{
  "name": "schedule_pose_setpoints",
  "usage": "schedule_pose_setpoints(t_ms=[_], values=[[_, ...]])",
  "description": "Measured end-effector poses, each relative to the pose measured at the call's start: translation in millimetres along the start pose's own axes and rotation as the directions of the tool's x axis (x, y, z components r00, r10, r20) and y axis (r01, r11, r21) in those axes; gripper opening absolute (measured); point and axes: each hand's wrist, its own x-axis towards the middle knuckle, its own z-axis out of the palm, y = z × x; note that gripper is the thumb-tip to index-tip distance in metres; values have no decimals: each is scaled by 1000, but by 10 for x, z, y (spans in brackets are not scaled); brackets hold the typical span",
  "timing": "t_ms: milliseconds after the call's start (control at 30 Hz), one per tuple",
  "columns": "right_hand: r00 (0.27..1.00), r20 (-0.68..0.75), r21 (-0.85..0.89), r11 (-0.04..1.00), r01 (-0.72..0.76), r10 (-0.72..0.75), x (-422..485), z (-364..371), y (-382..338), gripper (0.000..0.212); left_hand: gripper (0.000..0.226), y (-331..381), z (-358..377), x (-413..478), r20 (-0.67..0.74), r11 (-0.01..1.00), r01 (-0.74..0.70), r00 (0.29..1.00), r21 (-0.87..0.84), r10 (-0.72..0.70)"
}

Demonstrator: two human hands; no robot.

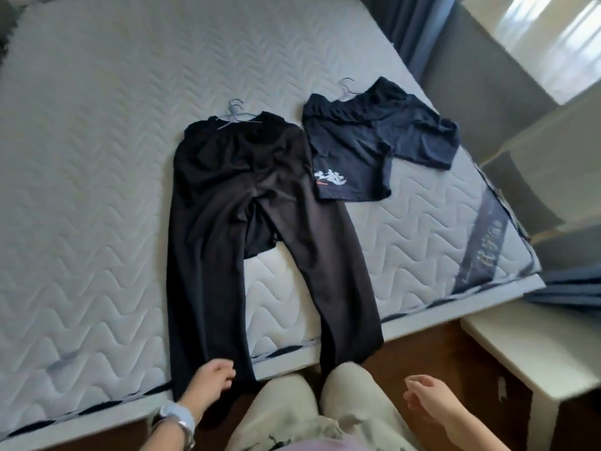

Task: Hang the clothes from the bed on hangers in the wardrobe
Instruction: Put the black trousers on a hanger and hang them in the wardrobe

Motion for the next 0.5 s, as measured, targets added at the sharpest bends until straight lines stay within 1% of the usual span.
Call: schedule_pose_setpoints(t_ms=[100,233,300,367,433,500], values=[[996,77,-85,995,55,-48,209,-44,-737,15,19,563,-79,185,14,992,-87,996,-88,89],[970,122,-178,957,229,-209,648,-43,-1899,18,18,1207,-136,699,-69,980,-169,984,-102,163],[944,167,-213,924,317,-285,871,40,-2588,17,20,1546,-153,1036,-120,975,-214,971,-51,207],[905,181,-240,875,420,-385,1222,162,-3308,21,28,1974,-185,1460,-175,962,-272,946,24,272],[851,155,-304,795,525,-502,1553,355,-4044,20,33,2441,-222,1947,-237,934,-344,904,94,357],[789,119,-333,725,603,-602,1822,608,-4713,18,36,2892,-269,2470,-275,888,-428,845,168,459]])
